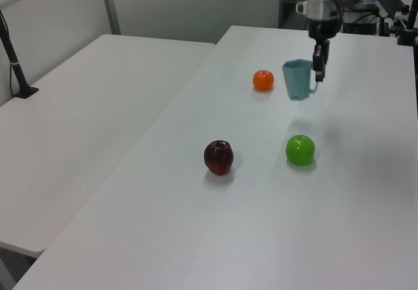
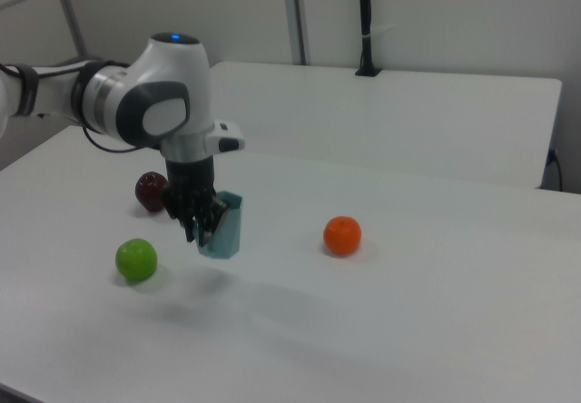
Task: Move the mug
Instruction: 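Lift and carry the mug toward the green apple's side, then lower the mug onto the table and open the gripper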
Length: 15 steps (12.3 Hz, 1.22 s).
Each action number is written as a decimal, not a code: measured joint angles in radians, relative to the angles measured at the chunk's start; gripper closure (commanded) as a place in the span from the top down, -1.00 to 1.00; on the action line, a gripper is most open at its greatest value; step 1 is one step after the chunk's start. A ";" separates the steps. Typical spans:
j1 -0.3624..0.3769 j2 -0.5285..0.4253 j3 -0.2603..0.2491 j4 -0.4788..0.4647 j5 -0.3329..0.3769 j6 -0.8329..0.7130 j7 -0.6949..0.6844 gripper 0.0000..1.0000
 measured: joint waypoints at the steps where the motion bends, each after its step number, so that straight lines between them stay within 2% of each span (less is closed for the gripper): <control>1: 0.000 -0.001 0.000 -0.026 0.000 0.000 0.009 -0.99; 5: 0.009 -0.001 0.001 -0.089 0.000 0.003 0.014 -0.99; 10: 0.026 0.016 0.007 -0.147 0.000 0.090 0.026 -0.96; 11: 0.032 0.017 0.007 -0.148 0.000 0.106 0.037 -0.69; 13: 0.041 0.020 0.008 -0.148 0.000 0.117 0.051 0.14; 14: 0.041 0.020 0.008 -0.149 0.000 0.117 0.052 0.32; 15: 0.041 0.024 0.008 -0.150 0.000 0.117 0.052 0.37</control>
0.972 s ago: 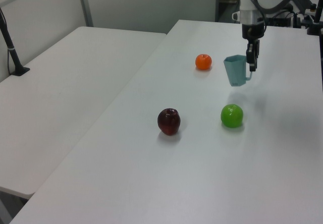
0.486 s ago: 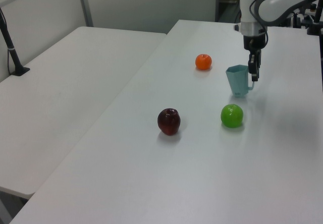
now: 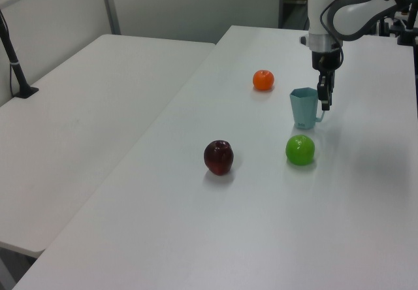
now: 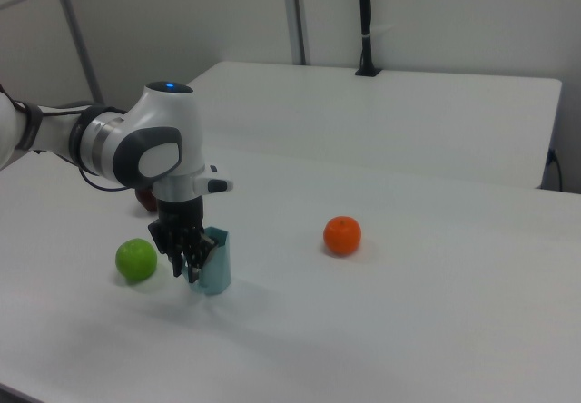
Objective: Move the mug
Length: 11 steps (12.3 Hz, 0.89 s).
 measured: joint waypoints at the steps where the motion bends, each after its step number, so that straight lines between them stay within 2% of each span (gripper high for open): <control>1: 0.000 0.004 0.000 -0.001 0.000 0.000 0.000 0.38; 4: 0.000 0.007 0.000 0.000 0.000 0.000 0.000 0.40; 5: -0.002 0.003 0.000 0.003 0.000 0.000 0.000 0.51; 7: -0.006 -0.028 -0.003 0.018 0.000 -0.003 0.000 1.00; 9: -0.011 -0.063 -0.005 0.079 -0.025 -0.075 0.003 1.00; 11: -0.036 -0.071 -0.007 0.186 -0.039 -0.172 0.006 1.00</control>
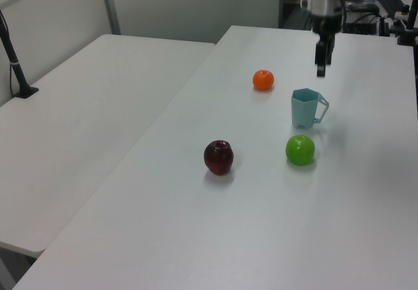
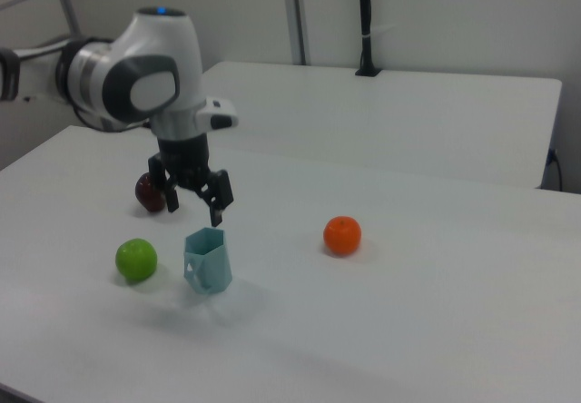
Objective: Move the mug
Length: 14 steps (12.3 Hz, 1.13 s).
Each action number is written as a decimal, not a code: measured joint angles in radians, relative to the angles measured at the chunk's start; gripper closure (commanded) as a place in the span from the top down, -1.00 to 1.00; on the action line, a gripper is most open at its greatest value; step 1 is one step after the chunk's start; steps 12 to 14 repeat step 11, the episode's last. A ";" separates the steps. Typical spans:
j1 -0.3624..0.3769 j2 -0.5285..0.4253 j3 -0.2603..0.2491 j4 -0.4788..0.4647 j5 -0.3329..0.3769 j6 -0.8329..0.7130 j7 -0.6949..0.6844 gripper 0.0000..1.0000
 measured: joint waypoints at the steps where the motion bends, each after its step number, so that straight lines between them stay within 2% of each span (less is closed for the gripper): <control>1: -0.019 0.000 -0.001 0.049 -0.001 -0.051 0.000 1.00; 4: -0.066 0.001 -0.002 0.160 -0.002 -0.170 0.000 1.00; 7: -0.089 0.001 -0.017 0.223 -0.003 -0.203 0.000 1.00; 10: -0.089 0.001 -0.052 0.249 -0.003 -0.204 0.000 1.00; 14: -0.089 0.001 -0.052 0.250 -0.003 -0.204 0.000 1.00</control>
